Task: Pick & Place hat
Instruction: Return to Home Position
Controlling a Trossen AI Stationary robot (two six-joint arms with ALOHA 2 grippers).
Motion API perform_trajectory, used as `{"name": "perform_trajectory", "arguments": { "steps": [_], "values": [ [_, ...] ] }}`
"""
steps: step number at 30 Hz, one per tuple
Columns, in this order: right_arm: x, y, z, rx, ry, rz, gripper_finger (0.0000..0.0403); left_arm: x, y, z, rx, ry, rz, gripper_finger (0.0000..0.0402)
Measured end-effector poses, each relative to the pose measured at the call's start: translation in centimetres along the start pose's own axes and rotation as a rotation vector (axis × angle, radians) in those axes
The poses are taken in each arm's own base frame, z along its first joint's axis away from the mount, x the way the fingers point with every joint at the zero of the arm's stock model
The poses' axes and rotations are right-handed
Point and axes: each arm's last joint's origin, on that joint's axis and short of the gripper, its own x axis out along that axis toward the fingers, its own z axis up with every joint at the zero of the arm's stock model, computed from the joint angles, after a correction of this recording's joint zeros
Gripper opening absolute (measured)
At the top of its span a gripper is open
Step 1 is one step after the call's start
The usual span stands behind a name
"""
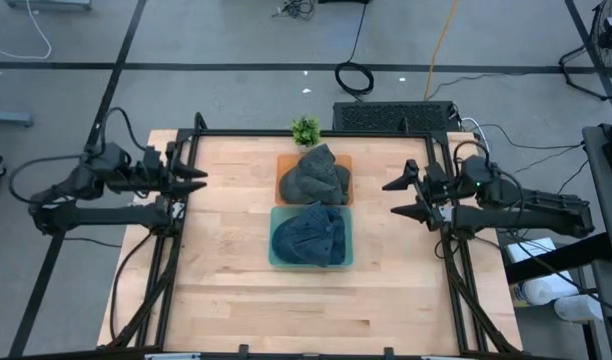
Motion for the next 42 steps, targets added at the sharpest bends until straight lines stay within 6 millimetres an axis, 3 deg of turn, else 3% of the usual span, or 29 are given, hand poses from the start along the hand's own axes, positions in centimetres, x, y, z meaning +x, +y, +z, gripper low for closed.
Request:
{"name": "perform_trajectory", "arguments": {
  "steps": [13, 21, 34, 42],
  "values": [
    [-1.2, -1.8, -8.1, 0.080, -0.089, 0.031, 0.0293, 1.9, 1.2, -9.0, -0.055, -0.080, -0.008, 0.0120],
    [-1.7, -2.7, -11.6, 0.103, -0.134, -0.002, 0.0293, 3.5, 1.8, -13.0, -0.064, -0.143, -0.001, 0.0120],
    [-1.8, -3.0, -12.7, 0.136, -0.124, -0.007, 0.0293, 5.1, 2.5, -18.4, -0.125, -0.160, -0.009, 0.0120],
    [-1.8, -3.5, -13.6, 0.141, -0.045, -0.078, 0.0293, 5.4, 2.5, -19.8, -0.138, -0.099, -0.020, 0.0120]
  ]
}}
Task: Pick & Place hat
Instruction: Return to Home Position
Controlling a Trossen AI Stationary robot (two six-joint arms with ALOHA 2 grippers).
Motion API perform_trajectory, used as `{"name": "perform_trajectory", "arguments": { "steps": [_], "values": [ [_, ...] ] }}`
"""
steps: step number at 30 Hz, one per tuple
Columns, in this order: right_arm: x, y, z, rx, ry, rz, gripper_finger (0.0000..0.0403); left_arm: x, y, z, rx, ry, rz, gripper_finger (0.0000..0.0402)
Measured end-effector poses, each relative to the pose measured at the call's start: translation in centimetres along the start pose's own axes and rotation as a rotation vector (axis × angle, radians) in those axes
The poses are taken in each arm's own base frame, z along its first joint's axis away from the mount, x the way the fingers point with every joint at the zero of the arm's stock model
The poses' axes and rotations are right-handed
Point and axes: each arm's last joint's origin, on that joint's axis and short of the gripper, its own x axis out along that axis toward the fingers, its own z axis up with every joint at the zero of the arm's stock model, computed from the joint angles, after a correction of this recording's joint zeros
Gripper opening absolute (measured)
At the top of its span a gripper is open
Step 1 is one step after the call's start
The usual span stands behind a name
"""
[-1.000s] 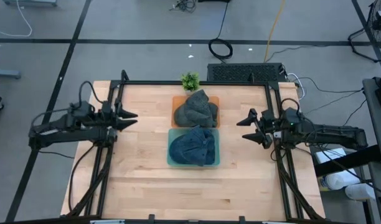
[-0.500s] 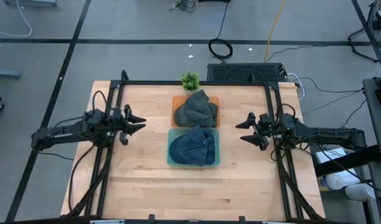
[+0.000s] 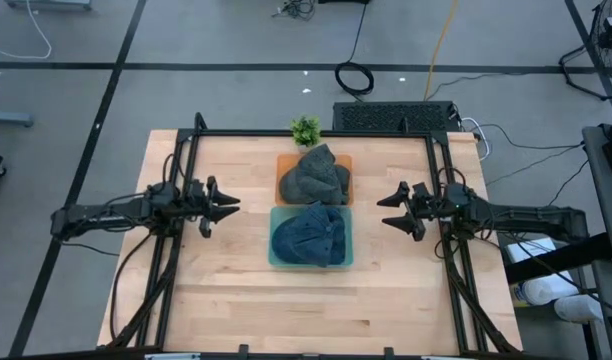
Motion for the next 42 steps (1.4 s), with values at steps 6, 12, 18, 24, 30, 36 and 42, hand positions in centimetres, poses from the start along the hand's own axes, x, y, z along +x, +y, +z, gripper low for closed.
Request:
{"name": "perform_trajectory", "arguments": {
  "steps": [6, 12, 18, 24, 30, 36, 42],
  "values": [
    [-0.1, -0.6, -0.7, 0.003, 0.063, -0.079, 0.0293, 0.0, 0.0, -0.9, -0.027, 0.093, 0.002, 0.0120],
    [-0.4, -1.5, -2.1, 0.037, 0.193, -0.184, 0.0293, 0.0, -0.1, -1.1, -0.034, 0.114, -0.007, 0.0120],
    [-0.7, -1.8, -2.9, 0.070, 0.281, -0.230, 0.0293, 0.0, -0.3, -1.1, -0.056, 0.120, -0.016, 0.0120],
    [-0.8, -1.9, -3.2, 0.094, 0.296, -0.237, 0.0293, 0.0, -0.3, -1.1, -0.056, 0.122, -0.017, 0.0120],
    [-0.8, -2.1, -3.2, 0.084, 0.276, -0.286, 0.0293, 0.0, -0.3, -1.1, -0.050, 0.121, -0.017, 0.0120],
    [-0.8, -2.0, -3.1, 0.082, 0.269, -0.277, 0.0293, 0.0, -0.3, -1.1, -0.049, 0.122, -0.018, 0.0120],
    [-0.7, -1.9, -2.8, 0.071, 0.239, -0.261, 0.0293, 0.0, -0.3, -1.1, -0.050, 0.121, -0.018, 0.0120]
  ]
}}
